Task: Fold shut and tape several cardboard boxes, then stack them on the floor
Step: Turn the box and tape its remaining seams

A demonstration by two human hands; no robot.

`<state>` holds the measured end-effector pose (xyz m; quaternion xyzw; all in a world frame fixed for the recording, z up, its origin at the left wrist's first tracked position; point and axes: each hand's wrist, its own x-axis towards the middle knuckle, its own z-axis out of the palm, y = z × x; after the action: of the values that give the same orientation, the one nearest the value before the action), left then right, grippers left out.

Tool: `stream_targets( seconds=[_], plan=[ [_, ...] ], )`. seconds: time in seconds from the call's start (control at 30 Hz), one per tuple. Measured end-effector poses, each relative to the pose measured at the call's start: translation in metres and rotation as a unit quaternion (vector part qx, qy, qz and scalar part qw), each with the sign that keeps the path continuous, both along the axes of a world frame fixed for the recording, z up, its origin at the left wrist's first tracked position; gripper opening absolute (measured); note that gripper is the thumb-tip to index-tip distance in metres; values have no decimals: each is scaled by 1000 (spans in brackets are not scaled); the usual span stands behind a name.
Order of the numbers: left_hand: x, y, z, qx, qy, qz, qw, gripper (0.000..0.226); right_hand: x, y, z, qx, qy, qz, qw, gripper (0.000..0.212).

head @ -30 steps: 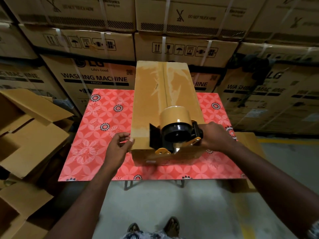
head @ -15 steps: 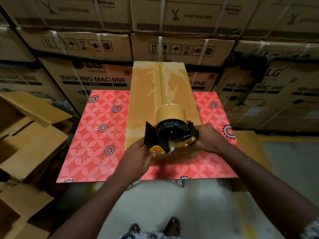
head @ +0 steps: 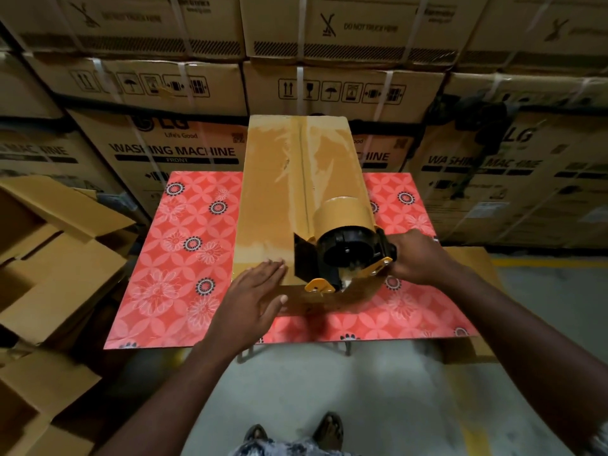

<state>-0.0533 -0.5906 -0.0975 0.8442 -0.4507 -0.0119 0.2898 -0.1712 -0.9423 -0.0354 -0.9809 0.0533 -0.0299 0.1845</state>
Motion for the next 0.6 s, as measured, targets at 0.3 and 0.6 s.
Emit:
stream_targets(
  seconds=[0.3, 0.6],
  plan=[
    [-19, -25, 0, 9, -14, 68, 998, 57, -31, -42, -29, 88, -28, -11, 996, 12],
    [-51, -81, 7, 63, -22, -14, 998, 67, -25, -57, -50, 116, -9, -3, 993, 20]
  ],
)
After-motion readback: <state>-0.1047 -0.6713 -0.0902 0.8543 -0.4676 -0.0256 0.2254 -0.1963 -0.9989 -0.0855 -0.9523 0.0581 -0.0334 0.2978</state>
